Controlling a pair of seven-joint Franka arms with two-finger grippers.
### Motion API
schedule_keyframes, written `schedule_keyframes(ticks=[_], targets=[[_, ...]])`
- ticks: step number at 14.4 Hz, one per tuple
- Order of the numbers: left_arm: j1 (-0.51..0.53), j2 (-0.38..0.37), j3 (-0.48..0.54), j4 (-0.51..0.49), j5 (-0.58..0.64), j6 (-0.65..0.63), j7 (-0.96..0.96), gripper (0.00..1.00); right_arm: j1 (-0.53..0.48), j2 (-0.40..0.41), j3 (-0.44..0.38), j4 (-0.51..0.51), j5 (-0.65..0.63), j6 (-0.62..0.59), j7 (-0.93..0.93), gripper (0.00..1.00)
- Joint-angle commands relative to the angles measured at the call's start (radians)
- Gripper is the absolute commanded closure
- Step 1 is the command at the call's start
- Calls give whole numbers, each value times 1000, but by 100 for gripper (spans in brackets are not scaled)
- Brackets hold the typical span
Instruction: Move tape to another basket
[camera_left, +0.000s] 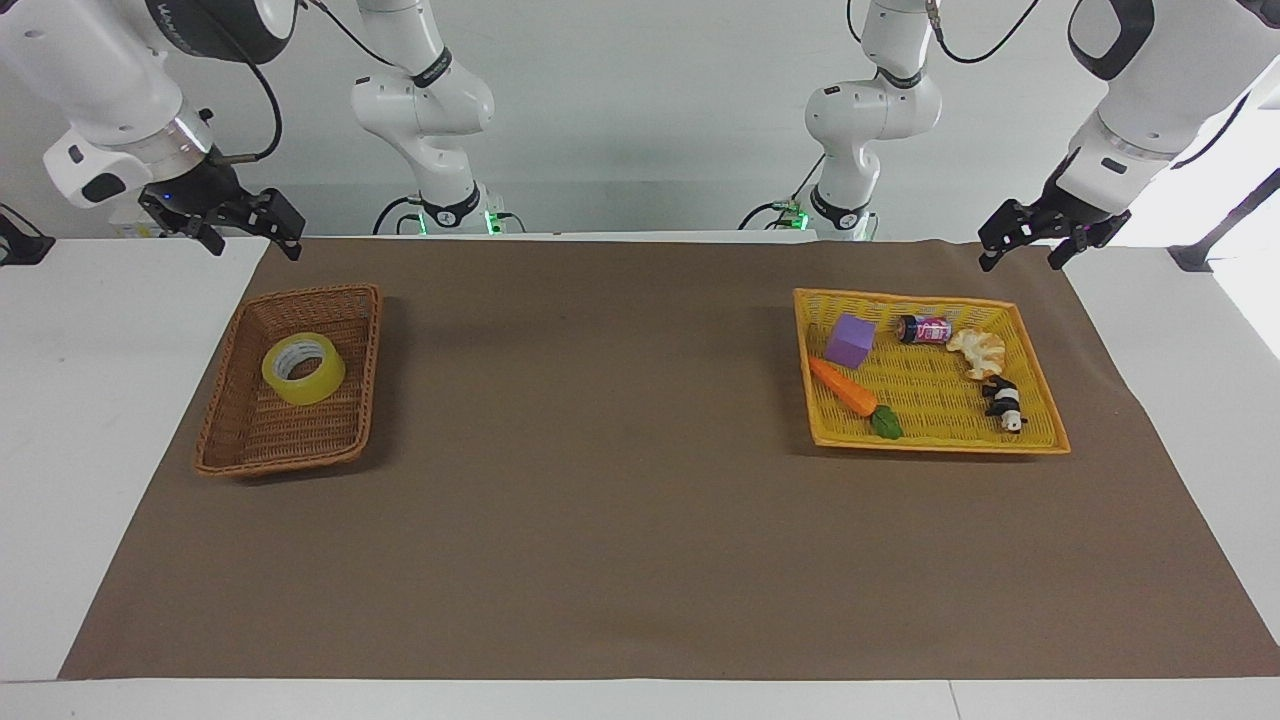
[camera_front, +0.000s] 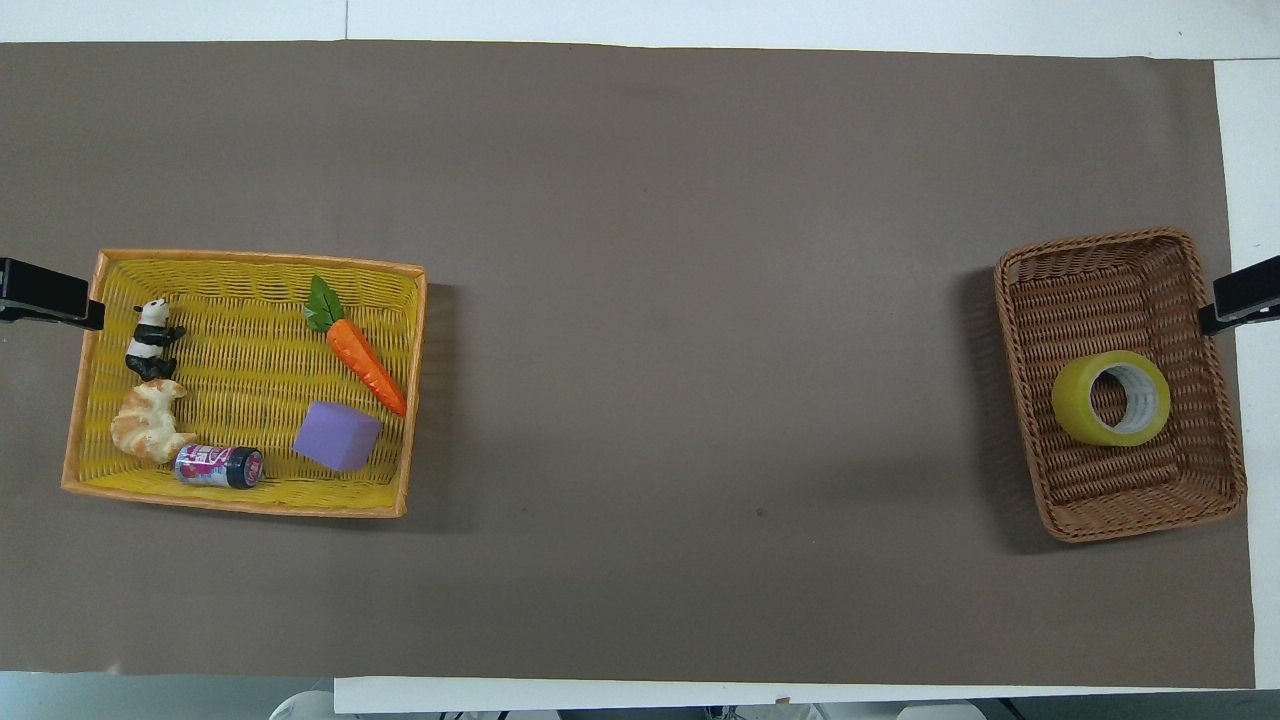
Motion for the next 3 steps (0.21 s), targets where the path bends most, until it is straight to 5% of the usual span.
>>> schedule_keyframes(ticks=[1, 3], targets=[[-3, -7, 6, -6, 10, -11, -3, 0, 18, -31, -3, -23, -14, 27, 10, 0], [-3, -7, 6, -6, 10, -11, -3, 0, 21, -54, -3, -56, -14, 41, 8, 0]])
